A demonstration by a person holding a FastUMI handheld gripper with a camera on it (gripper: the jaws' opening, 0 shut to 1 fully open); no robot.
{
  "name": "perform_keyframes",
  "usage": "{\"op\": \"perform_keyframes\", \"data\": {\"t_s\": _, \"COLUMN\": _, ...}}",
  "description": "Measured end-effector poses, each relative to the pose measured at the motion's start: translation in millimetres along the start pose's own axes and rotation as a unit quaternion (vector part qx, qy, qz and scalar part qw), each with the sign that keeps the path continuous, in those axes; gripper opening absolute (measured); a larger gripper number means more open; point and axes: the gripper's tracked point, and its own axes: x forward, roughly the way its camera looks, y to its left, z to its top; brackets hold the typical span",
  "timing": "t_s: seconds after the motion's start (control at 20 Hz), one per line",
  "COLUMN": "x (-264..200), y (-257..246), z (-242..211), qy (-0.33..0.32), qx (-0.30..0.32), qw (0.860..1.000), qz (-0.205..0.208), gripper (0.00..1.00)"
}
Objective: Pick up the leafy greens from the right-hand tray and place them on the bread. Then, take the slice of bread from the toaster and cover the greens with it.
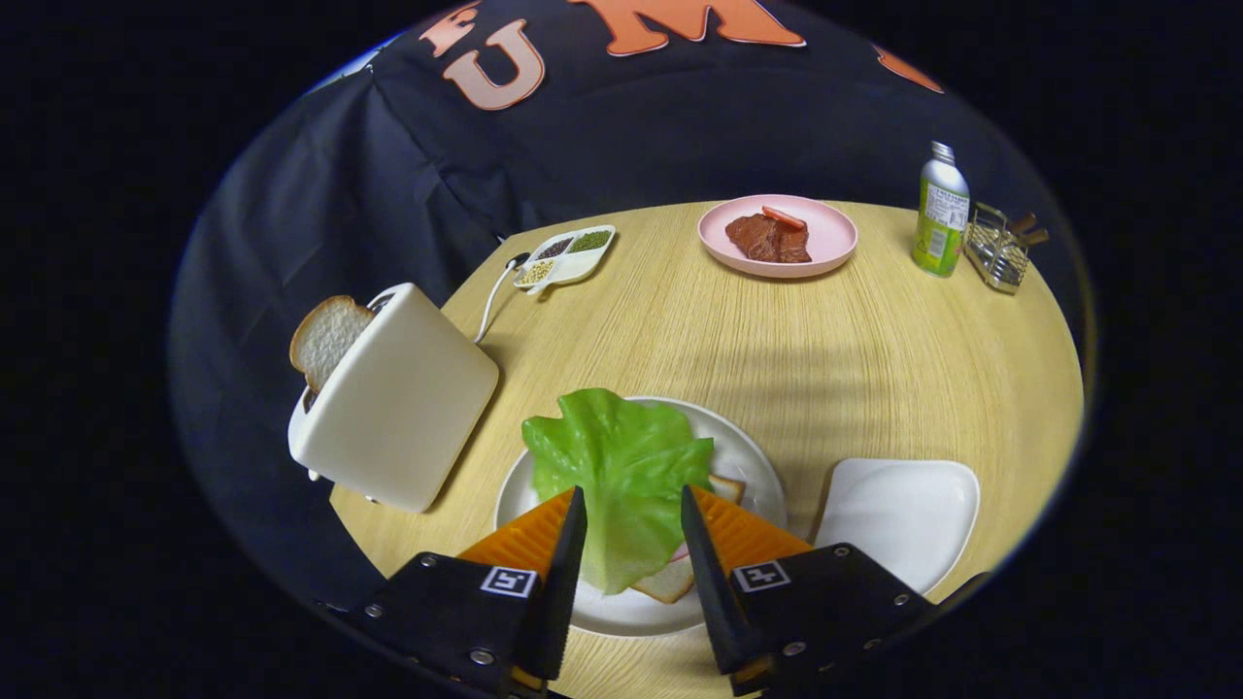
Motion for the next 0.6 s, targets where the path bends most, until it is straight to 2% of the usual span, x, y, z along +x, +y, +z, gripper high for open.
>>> {"op": "perform_keyframes", "data": {"t_s": 0.25, "x": -6, "y": 3, "z": 8, "qy": -0.007, "qx": -0.002, "qw": 1.0, "qz": -0.005, "gripper": 0.68}}
{"op": "perform_keyframes", "data": {"t_s": 0.6, "x": -40, "y": 32, "z": 44, "qy": -0.033, "qx": -0.018, "qw": 0.999, "qz": -0.007, "gripper": 0.89}}
